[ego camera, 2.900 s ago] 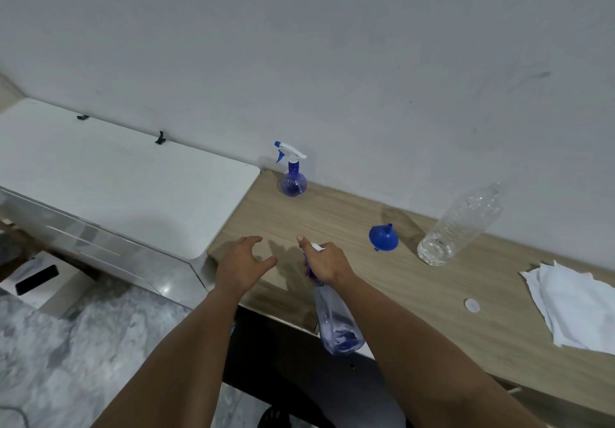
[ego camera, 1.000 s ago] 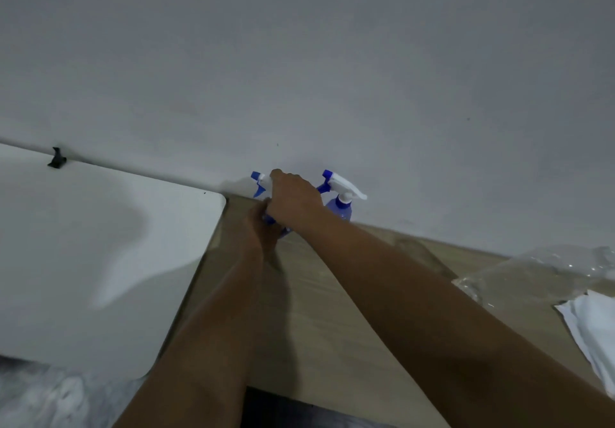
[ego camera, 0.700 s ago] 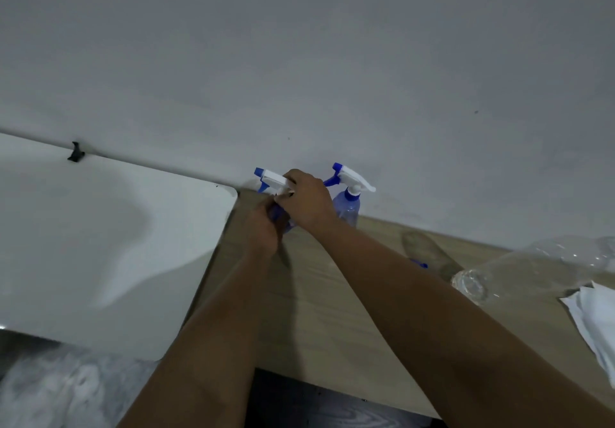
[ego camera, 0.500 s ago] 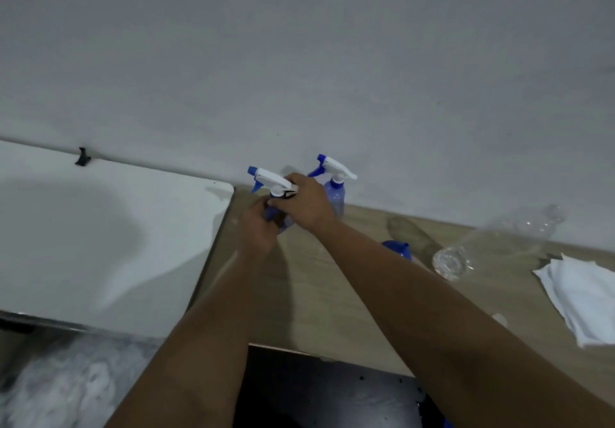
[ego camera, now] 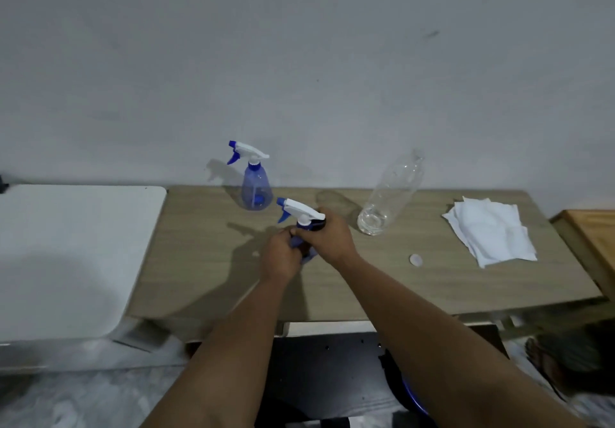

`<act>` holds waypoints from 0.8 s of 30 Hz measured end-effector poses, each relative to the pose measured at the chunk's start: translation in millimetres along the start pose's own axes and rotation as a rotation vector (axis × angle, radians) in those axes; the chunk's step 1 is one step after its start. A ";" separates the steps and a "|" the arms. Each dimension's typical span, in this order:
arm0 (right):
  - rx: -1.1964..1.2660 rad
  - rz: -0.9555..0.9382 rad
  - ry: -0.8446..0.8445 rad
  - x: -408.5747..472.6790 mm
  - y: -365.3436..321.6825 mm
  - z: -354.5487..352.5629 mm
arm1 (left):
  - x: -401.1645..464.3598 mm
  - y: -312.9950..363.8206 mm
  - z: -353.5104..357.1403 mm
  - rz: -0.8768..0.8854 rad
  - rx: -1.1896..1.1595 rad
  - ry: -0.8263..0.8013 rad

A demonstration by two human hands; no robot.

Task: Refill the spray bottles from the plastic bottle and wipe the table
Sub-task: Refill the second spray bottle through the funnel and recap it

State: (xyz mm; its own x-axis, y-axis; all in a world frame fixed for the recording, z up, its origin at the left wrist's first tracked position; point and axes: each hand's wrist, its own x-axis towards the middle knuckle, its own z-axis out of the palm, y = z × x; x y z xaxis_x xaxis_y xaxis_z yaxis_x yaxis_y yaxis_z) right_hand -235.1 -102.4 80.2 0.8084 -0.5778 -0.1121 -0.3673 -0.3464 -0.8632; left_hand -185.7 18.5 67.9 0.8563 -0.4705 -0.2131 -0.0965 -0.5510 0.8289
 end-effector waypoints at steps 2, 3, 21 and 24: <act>-0.011 0.023 0.039 -6.5 21.0 -19.4 | -3.9 8.6 26.2 0.021 0.009 -0.013; -0.001 0.041 0.055 -9.4 31.1 -27.7 | -3.6 8.7 39.0 0.020 0.026 -0.024; 0.255 0.049 0.000 -8.4 107.7 -48.0 | 7.0 -5.1 113.3 0.033 0.262 -0.024; 0.263 0.014 -0.039 -4.1 111.1 -49.8 | 6.2 -6.3 114.4 0.030 0.228 -0.026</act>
State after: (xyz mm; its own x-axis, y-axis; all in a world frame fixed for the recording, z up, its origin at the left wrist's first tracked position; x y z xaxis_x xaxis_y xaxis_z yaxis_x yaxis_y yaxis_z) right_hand -302.1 -175.3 9.3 0.8230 -0.5507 -0.1395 -0.2506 -0.1315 -0.9591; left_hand -237.9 -59.8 2.1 0.8383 -0.5047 -0.2062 -0.2361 -0.6770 0.6970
